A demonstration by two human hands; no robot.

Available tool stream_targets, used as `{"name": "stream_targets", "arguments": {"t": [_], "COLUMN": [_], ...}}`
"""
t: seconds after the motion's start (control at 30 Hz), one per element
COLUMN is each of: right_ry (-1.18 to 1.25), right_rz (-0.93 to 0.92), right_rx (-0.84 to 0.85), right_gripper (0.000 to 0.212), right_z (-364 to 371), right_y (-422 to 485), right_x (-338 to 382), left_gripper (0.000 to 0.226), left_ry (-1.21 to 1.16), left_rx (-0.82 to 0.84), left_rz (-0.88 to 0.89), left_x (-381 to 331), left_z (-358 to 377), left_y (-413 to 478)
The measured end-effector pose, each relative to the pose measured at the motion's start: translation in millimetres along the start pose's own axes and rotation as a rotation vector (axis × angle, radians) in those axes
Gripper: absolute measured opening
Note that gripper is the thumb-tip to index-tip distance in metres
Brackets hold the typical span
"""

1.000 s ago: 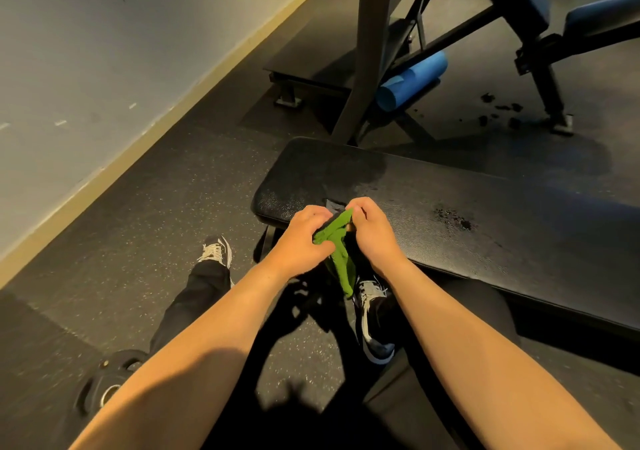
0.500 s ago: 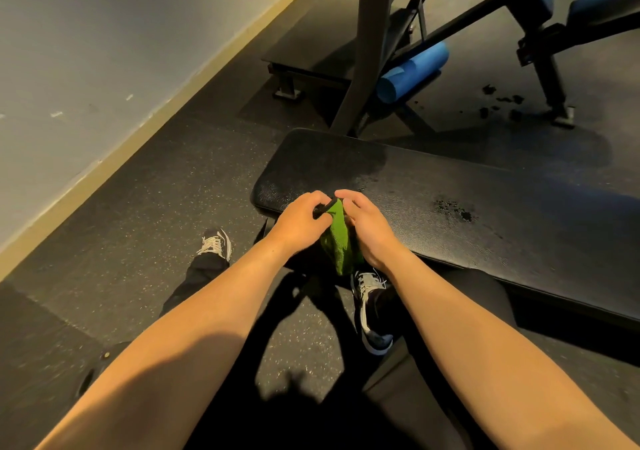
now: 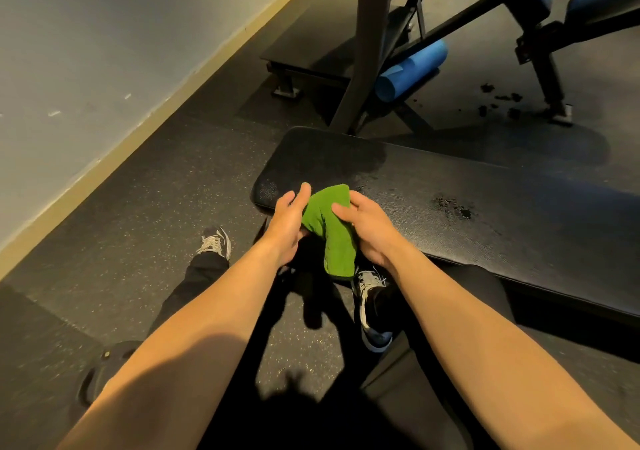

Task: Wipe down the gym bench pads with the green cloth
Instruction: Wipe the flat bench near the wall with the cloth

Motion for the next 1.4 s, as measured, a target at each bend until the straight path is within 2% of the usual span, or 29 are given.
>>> {"name": "stream_targets", "arguments": {"t": [0.07, 0.13, 0.23, 0.37, 0.4, 0.47, 0.5, 0.57, 0.6, 0.63, 0.7, 0.77, 0.83, 0.93, 1.03, 1.17, 1.23, 1.3, 1.33, 1.4], "right_ry": [0.096, 0.128, 0.149, 0.107, 0.041, -0.256, -0.478, -0.891, -1.016, -1.087, -1.137, -1.113, -1.045, -0.863, -0.638, -0.46, -0.361, -0.282, -0.314, -0.638], "right_rz": [0.003, 0.05, 0.111, 0.155, 0.146, 0.064, 0.011, -0.089, -0.137, -0.183, -0.252, -0.27, -0.257, -0.213, -0.183, -0.094, -0.056, -0.065, -0.08, -0.16], "right_rx": [0.004, 0.03, 0.073, -0.04, -0.046, -0.034, -0.038, -0.088, -0.118, -0.14, -0.184, -0.228, -0.223, -0.235, -0.31, -0.247, -0.168, -0.106, -0.095, -0.077], "right_gripper": [0.03, 0.034, 0.05, 0.1, 0.106, 0.097, 0.086, 0.058, 0.045, 0.036, 0.029, 0.024, 0.019, 0.008, 0.015, 0.014, 0.009, 0.026, 0.029, 0.032], "right_z": [1.1, 3.8, 7.3, -7.3, -7.9, -7.1, -6.9, -6.7, -6.0, -5.2, -3.9, -5.1, -5.6, -7.9, -14.0, -0.3, 10.5, 18.7, 18.9, 21.8], "right_y": [-0.5, -1.0, -2.0, 1.1, 1.1, 0.6, 0.7, -1.3, -2.5, -2.6, -2.0, -1.1, 2.2, 3.9, 1.5, 4.8, 7.8, 8.9, 10.4, 14.8], "right_x": [3.6, 2.1, -1.2, -7.8, -8.2, -2.7, 3.3, 16.1, 20.9, 23.8, 24.5, 23.4, 22.3, 21.2, 12.4, -4.6, -8.6, -5.9, -5.1, -1.9], "left_gripper": [0.071, 0.065, 0.051, 0.06, 0.059, 0.06, 0.063, 0.067, 0.065, 0.059, 0.039, 0.02, 0.015, 0.02, 0.024, 0.018, 0.016, 0.02, 0.025, 0.031], "left_ry": [-0.048, -0.067, -0.158, -0.312, -0.307, -0.2, -0.039, 0.471, 0.685, 0.809, 0.905, 0.916, 0.912, 0.855, 0.753, 0.687, 0.452, 0.132, -0.029, -0.231], "left_rx": [0.158, 0.254, 0.172, 0.013, -0.001, 0.035, 0.079, 0.121, 0.102, 0.062, -0.041, -0.115, -0.18, -0.237, -0.288, -0.336, -0.246, -0.094, -0.034, 0.044], "left_rz": [-0.126, -0.126, -0.015, 0.048, 0.064, 0.081, 0.103, 0.192, 0.254, 0.31, 0.404, 0.448, 0.45, 0.435, 0.307, 0.211, 0.224, 0.202, 0.148, 0.059], "left_x": [25.0, 35.3, 30.7, 21.4, 18.5, 12.1, 8.0, -0.4, -5.1, -11.3, -21.5, -22.8, -22.2, -26.7, -18.6, -1.9, 4.7, 14.3, 22.1, 37.7], "left_z": [15.2, 26.3, 21.6, -0.2, -5.3, -7.7, -5.8, -1.5, -1.0, -1.9, -7.0, -12.0, -17.2, -21.4, -25.9, -19.2, -7.5, 3.0, 5.7, 9.7], "left_y": [-8.1, -15.2, -12.4, -10.4, -10.1, -10.6, -10.8, -10.7, -10.5, -10.3, -8.2, -2.1, 1.0, -3.4, -3.8, 0.9, 7.7, 8.4, 8.8, 10.1]}}
Point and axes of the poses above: each hand's wrist, its own y-axis towards the middle knuckle, its own z-axis out of the palm, x = y × z, the point moved 10 cm from there along y, towards the middle knuckle, and after that the axes turned 1 degree about z, right-handed, at the moved point
